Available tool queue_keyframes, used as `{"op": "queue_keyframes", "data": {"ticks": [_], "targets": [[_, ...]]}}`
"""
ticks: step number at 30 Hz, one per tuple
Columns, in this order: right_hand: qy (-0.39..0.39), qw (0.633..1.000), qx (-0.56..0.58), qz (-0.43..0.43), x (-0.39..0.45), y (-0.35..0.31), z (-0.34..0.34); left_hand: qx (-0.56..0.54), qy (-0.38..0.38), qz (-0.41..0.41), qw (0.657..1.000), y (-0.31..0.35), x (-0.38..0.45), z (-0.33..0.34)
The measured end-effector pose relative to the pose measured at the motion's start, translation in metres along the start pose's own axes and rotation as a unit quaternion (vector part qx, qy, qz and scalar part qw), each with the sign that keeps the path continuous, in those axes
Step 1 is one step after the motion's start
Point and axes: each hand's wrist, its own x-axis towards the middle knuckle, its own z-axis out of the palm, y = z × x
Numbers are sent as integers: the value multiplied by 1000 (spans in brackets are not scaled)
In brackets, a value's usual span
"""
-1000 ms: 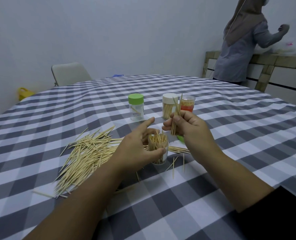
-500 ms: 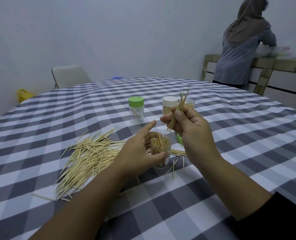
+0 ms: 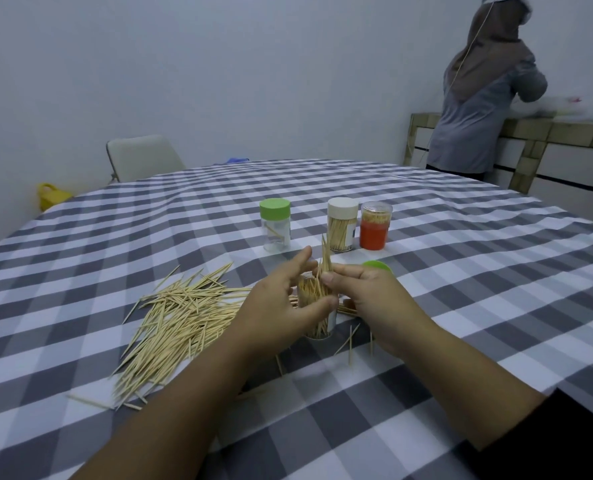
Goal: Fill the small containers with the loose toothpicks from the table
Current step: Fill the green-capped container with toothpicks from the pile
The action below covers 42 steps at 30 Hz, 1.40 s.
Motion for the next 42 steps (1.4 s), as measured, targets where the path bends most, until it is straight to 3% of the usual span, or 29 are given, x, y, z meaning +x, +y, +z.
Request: {"op": "queue_keyframes", "data": {"ticks": [6, 11, 17, 20, 22, 25, 28, 32, 34, 39, 42], "targets": [[-25, 998, -60, 5, -4, -3, 1, -177, 52, -7, 983, 7, 4, -3], [-47, 998, -30, -4, -6, -5, -1, -179, 87, -5, 980, 5, 6, -2], [-5, 999, 4, -33, -3, -4, -3, -116, 11, -48, 992, 6, 8, -13], [2, 992, -71, -106, -5, -1, -1, -112, -55, -78, 989, 5, 8, -21], [-13, 968, -176, -181, -7, 3, 3, -44, -98, -82, 991, 3, 4, -20], [-1, 885, -339, -320, -7, 9, 12, 92, -115, -25, 989, 1, 2, -12], [50, 848, -350, -396, -2, 18, 18, 96, -96, -8, 991, -1, 6, -7], [130, 883, -286, -349, 1, 19, 16, 106, -105, -37, 988, -4, 4, -12], [128, 898, -287, -307, 1, 16, 10, 135, -138, -62, 979, -4, 5, -20], [24, 919, -313, -238, -4, 11, 8, 214, -167, -140, 952, -8, 4, -41], [-45, 878, -411, -241, -6, 11, 13, 269, -161, -144, 939, -13, 5, -35]]}}
